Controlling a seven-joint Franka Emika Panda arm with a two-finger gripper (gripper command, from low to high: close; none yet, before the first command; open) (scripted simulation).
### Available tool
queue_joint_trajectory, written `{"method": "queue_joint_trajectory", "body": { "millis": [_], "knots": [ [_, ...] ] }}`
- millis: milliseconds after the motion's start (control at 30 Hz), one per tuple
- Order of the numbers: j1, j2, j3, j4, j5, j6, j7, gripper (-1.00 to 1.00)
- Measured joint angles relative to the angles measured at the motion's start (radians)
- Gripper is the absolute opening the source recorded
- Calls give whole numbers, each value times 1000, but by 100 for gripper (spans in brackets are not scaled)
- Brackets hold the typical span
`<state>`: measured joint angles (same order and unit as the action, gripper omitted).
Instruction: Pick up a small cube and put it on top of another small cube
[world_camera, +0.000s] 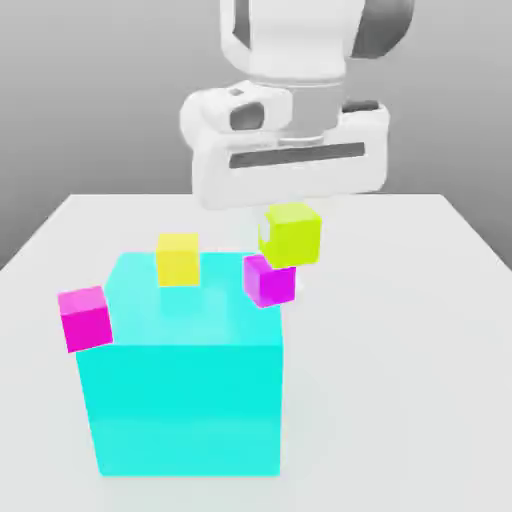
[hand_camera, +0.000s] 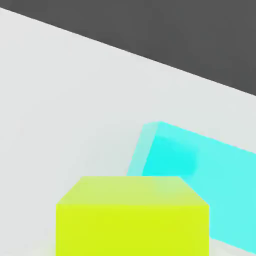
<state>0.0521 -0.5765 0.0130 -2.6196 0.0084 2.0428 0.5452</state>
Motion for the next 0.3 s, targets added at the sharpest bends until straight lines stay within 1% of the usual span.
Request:
{"method": "queue_joint_trajectory", "body": {
  "millis": [33,67,167,200,300],
  "knots": [
    [-6,-36,-4,-6,1,-30,0,-100],
    [-10,-45,-6,-22,1,-23,0,-100],
    [-15,-17,-5,-93,4,76,-1,-100],
    [-15,-4,-5,-117,3,113,-1,100],
    [-15,-4,-5,-117,3,113,-1,100]
  ]
}}
